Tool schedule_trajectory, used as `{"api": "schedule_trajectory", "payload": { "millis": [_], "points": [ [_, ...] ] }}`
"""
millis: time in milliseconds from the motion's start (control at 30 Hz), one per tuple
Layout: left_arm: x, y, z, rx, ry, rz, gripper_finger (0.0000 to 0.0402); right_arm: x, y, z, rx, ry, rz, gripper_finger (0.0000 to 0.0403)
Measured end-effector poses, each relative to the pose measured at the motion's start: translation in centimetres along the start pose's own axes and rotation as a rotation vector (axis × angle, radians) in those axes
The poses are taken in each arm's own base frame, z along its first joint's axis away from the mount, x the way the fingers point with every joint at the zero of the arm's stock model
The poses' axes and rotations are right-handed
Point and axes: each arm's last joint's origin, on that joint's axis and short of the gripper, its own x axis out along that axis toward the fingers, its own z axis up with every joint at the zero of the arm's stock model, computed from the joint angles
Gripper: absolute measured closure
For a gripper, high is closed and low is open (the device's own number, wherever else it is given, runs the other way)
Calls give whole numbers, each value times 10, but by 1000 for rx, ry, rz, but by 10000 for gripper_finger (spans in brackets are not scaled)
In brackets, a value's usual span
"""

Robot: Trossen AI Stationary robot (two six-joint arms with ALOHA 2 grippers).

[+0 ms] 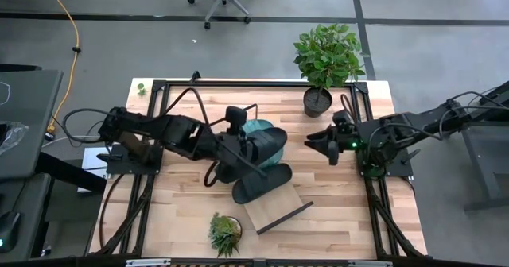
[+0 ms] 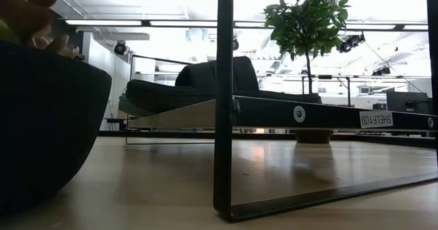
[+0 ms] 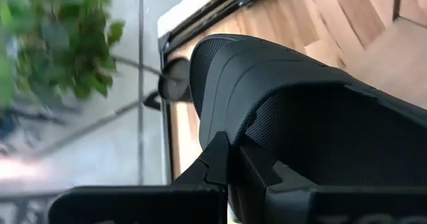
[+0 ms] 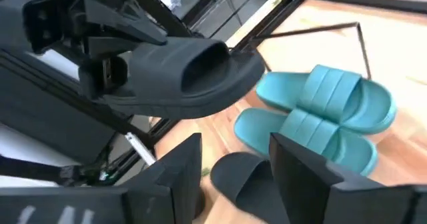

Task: Pick and place slides into the shelf
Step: Put the black slide on the shelf

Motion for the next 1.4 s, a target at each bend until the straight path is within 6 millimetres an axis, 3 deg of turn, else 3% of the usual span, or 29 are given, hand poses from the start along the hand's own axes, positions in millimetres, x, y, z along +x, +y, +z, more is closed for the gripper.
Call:
{"api": "schedule_trajectory", "payload": {
  "millis": [233,500,967,1400],
  "points": [
    [-6,-15,19,178,-101,75,401,0,4,2,51,1,51,224],
    [8,-36,31,259,-102,88,401,0,14,9,123,-50,163,224],
    [16,-53,40,466,-22,242,401,0,1,-1,198,37,24,221],
    [16,-53,40,589,-7,249,401,5,-1,5,330,36,41,134]
  ]
}}
